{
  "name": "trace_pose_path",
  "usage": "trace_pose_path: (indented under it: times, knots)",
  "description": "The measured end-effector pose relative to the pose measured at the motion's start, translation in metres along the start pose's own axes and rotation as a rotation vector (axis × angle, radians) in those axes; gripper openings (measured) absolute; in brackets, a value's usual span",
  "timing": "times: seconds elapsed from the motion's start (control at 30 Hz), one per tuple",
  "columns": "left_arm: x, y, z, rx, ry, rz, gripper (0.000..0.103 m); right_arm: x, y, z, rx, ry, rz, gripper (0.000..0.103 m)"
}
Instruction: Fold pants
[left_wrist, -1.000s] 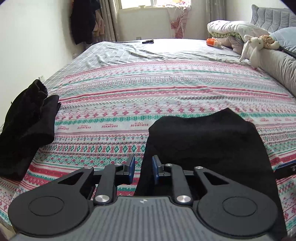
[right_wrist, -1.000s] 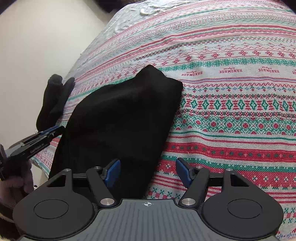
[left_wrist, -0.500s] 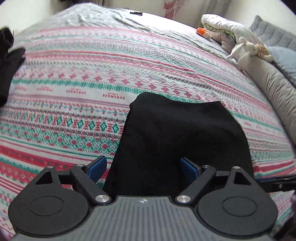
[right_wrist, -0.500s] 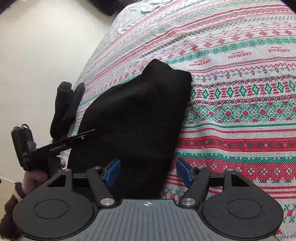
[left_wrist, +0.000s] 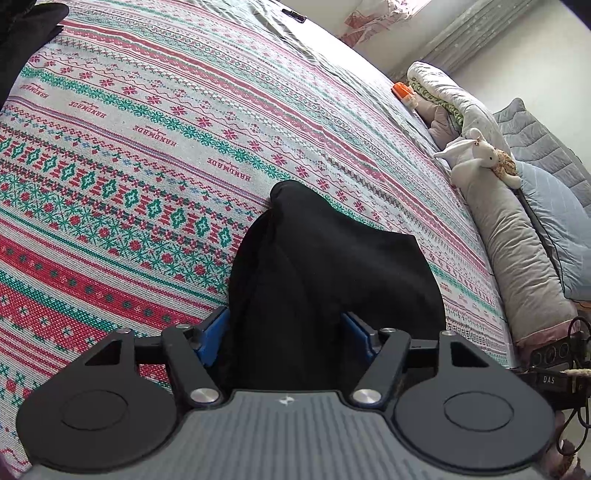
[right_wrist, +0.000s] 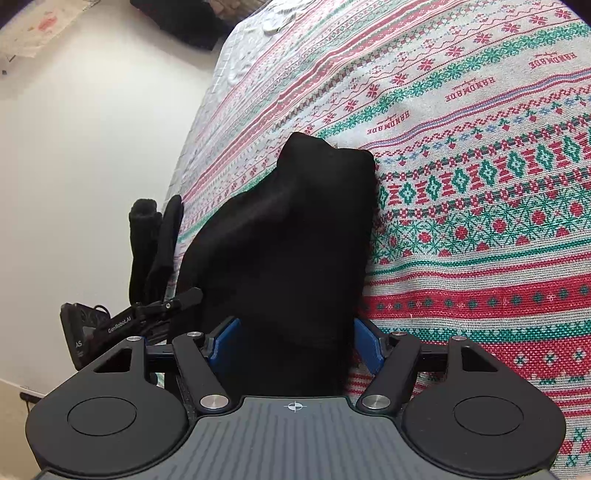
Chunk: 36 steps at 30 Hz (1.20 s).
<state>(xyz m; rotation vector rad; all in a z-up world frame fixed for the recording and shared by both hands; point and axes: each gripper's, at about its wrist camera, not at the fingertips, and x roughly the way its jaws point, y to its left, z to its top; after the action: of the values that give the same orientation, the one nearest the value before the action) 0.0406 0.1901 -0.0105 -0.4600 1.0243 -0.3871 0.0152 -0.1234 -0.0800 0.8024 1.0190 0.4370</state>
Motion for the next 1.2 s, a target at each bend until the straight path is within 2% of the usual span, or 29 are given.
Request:
trace_pose_path:
  times: [0.23,0.33,0.37,0.43,0.5,0.57,0.63,0.77,0.87,0.97,1.2]
  knots:
    - [0.001,0.004,0.000,-0.056,-0.009,-0.016,0.087,0.013,0.002,0.007,0.032,0.001,-0.009,0.067]
    - [0.000,0.005,0.001,-0.072,-0.009,-0.015,0.083,0.019,0.006,0.009,0.043,-0.006,-0.019,0.066]
    - [0.001,0.006,0.001,-0.085,-0.003,-0.024,0.077,0.020,0.008,0.010,0.043,-0.006,-0.027,0.062]
    - [0.002,0.007,-0.001,-0.104,-0.003,-0.028,0.076,0.023,0.011,0.011,0.041,-0.007,-0.046,0.056]
    - [0.002,0.006,-0.002,-0.121,0.005,-0.029,0.073,0.026,0.015,0.012,0.035,-0.008,-0.067,0.043]
    - [0.002,0.005,-0.003,-0.129,-0.001,-0.027,0.065,0.028,0.015,0.012,0.041,-0.010,-0.095,0.028]
    - [0.002,0.004,-0.005,-0.130,-0.007,-0.023,0.055,0.029,0.015,0.011,0.057,-0.013,-0.106,0.023]
    - [0.002,-0.001,-0.004,-0.131,-0.025,-0.021,0.052,0.018,0.033,0.016,-0.018,-0.028,-0.107,0.012]
    - [0.003,-0.005,0.000,-0.134,-0.034,-0.029,0.051,0.007,0.046,0.022,-0.080,-0.056,-0.089,0.011]
    - [0.009,-0.012,0.004,-0.135,-0.040,-0.040,0.050,0.005,0.048,0.030,-0.098,-0.060,-0.130,0.011]
    - [0.027,-0.028,0.016,-0.140,-0.066,-0.075,0.049,-0.005,0.027,0.053,-0.015,-0.081,-0.149,0.011]
